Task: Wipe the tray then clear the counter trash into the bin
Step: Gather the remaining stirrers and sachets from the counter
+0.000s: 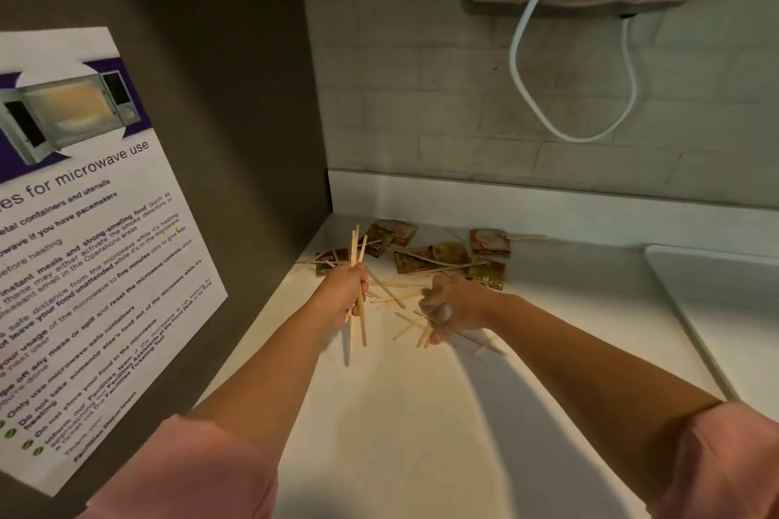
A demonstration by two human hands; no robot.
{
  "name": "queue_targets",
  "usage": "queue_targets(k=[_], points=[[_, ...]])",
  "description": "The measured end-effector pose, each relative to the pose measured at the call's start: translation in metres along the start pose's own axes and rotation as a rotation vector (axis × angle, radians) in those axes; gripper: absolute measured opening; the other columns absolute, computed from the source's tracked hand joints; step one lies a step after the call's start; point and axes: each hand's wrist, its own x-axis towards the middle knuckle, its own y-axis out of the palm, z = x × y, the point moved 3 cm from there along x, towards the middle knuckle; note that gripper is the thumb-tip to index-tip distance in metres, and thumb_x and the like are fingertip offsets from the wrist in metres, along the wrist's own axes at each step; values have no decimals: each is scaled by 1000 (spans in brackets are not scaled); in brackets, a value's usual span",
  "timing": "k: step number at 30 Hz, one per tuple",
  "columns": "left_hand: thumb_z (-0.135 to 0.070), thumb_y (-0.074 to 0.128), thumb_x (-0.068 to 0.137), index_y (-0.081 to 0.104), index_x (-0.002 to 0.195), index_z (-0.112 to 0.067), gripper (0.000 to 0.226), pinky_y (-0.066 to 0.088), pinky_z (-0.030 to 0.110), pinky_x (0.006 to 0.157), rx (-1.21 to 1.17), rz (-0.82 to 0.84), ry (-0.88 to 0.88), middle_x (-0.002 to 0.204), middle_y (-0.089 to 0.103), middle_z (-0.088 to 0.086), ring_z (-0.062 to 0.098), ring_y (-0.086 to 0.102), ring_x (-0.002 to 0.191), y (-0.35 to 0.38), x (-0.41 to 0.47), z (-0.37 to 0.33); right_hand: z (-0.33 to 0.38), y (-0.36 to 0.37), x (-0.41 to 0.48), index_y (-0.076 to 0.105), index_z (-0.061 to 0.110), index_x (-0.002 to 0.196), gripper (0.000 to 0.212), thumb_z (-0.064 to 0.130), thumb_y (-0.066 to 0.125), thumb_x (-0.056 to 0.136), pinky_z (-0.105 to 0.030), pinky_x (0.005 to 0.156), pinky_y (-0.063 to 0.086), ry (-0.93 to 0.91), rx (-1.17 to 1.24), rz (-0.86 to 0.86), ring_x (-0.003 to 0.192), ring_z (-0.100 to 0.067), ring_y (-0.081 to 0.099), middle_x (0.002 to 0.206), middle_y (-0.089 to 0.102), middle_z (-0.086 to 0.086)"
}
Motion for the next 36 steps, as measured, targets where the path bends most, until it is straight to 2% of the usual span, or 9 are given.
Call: queue_targets(k=[4, 8, 12, 17, 22, 25, 29, 32, 36], points=[[-18, 34, 100, 45, 73, -14, 30, 27, 25, 46, 18, -11, -14, 63, 39, 2, 13, 32, 52, -3, 6, 4, 4, 0, 2, 61, 20, 125, 42, 37, 62, 86, -23, 81, 34, -28, 27, -107, 111, -18, 45, 116, 51, 0], [-20, 34, 101, 45, 74, -13, 30, 27, 24, 45, 30, -13, -24, 64, 40, 2, 13, 34, 53, -2, 8, 7, 7, 0, 0, 70, 16, 112, 28, 25, 65, 86, -19, 70, 29, -84, 126, -189, 91, -8, 39, 81, 46, 14], [-21, 35, 101, 46, 75, -15, 29, 27, 24, 45, 29, -2, -41, 65, 40, 2, 13, 34, 54, 1, 7, 9, 18, 3, 4, 69, 7, 105, 20, 13, 55, 92, -28, 83, 43, -57, 53, -137, 97, -19, 55, 106, 64, -7], [-23, 35, 101, 46, 75, -13, 30, 29, 24, 45, 48, -4, -42, 65, 41, 2, 13, 35, 54, 1, 5, 8, 32, 16, 7, 46, 3, 129, 33, 8, 36, 98, -32, 88, 43, 40, -149, -96, 110, -28, 52, 123, 53, -16], [-23, 33, 102, 43, 76, -13, 29, 30, 25, 48, 17, 4, -64, 64, 38, 2, 13, 33, 53, 0, -1, 10, 43, 27, 7, 35, -5, 132, 36, 4, 30, 98, -35, 93, 44, 122, -165, -140, 115, -31, 47, 127, 45, -22], [-23, 33, 101, 43, 77, -13, 28, 33, 27, 50, -18, -5, -102, 65, 38, 2, 13, 35, 54, 0, -4, 14, 43, 23, 8, 35, -4, 132, 35, 3, 28, 98, -35, 94, 43, 163, -18, -124, 115, -31, 47, 128, 44, -21], [-22, 33, 101, 43, 81, -11, 25, 37, 26, 50, -79, -38, -129, 65, 39, 3, 14, 38, 55, -1, -7, 16, 42, 7, 7, 37, 1, 125, 27, 6, 29, 99, -32, 69, 39, 247, 369, -142, 85, -24, 49, 110, 55, -19], [-16, 33, 101, 44, 81, -12, 23, 34, 23, 46, -144, -12, -158, 63, 37, 2, 12, 34, 52, 1, -9, 16, 43, 3, 7, 38, 7, 102, 7, 4, 33, 98, -25, 54, 33, 274, 658, -207, 72, -20, 45, 87, 51, -10], [-8, 32, 101, 43, 77, -10, 26, 30, 21, 45, -254, 42, -157, 61, 33, 2, 11, 30, 50, 15, -16, 12, 52, 6, 11, 39, 12, 77, 24, -6, 30, 90, -29, 52, 35, 349, 1178, -223, 58, -16, 40, 70, 44, -8]])
